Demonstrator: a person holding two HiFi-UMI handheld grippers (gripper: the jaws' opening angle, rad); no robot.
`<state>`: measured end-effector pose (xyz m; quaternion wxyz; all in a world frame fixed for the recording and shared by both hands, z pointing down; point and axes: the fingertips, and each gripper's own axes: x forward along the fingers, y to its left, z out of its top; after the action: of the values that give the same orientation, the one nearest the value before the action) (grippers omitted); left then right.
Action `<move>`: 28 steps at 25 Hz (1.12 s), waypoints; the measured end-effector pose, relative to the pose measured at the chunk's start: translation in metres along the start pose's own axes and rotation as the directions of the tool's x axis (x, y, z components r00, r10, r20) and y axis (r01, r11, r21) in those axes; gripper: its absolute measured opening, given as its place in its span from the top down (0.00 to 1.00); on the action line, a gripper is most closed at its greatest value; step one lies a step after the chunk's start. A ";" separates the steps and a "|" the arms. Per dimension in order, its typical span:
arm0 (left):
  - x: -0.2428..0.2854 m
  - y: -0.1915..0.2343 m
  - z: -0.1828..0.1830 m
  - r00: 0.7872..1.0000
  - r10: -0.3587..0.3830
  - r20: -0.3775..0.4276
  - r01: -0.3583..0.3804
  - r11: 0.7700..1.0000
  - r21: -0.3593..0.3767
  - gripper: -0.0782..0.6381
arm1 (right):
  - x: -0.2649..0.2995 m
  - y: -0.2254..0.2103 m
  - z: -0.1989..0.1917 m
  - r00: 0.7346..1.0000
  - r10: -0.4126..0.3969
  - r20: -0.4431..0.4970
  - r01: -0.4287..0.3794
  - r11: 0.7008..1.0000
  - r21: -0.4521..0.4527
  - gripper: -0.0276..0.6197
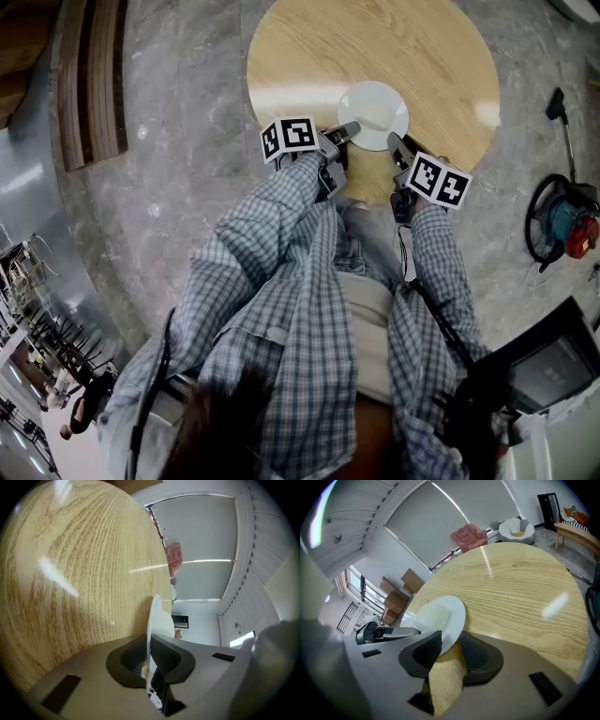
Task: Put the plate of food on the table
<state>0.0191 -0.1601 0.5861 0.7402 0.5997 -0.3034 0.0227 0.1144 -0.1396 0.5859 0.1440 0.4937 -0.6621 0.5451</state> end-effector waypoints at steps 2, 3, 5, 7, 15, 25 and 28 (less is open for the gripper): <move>0.001 0.000 -0.001 1.000 0.002 0.002 -0.002 1.000 0.002 0.85 | -0.001 -0.001 -0.001 1.000 -0.001 0.002 0.001 1.000 -0.007 0.78; 0.001 0.000 -0.001 1.000 0.003 0.002 -0.003 1.000 0.004 0.85 | -0.001 -0.001 -0.001 1.000 0.002 0.003 -0.002 1.000 -0.019 0.76; 0.001 -0.001 -0.001 1.000 0.002 0.002 -0.002 1.000 0.007 0.85 | -0.001 0.002 -0.002 1.000 0.012 0.003 -0.012 0.999 -0.049 0.71; 0.001 -0.002 0.000 1.000 -0.001 0.001 0.001 1.000 0.008 0.85 | -0.003 0.006 -0.004 1.000 0.014 0.001 -0.014 0.996 -0.092 0.70; 0.004 0.001 0.001 1.000 -0.007 -0.003 0.007 1.000 0.006 0.85 | -0.020 0.014 -0.010 1.000 -0.022 0.016 0.027 0.934 -0.355 0.70; 0.001 -0.001 0.001 1.000 -0.007 -0.007 0.008 1.000 0.007 0.85 | -0.013 0.069 -0.035 0.992 -0.127 0.000 0.044 0.346 -0.937 0.71; 0.001 -0.001 0.002 1.000 -0.009 -0.007 0.009 1.000 0.008 0.85 | -0.004 0.071 -0.043 0.986 -0.168 -0.005 0.027 0.187 -0.982 0.71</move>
<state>0.0195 -0.1624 0.5856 0.7388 0.6040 -0.2981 0.0226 0.0436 -0.1063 0.5571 0.4952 0.2997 -0.8153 0.0172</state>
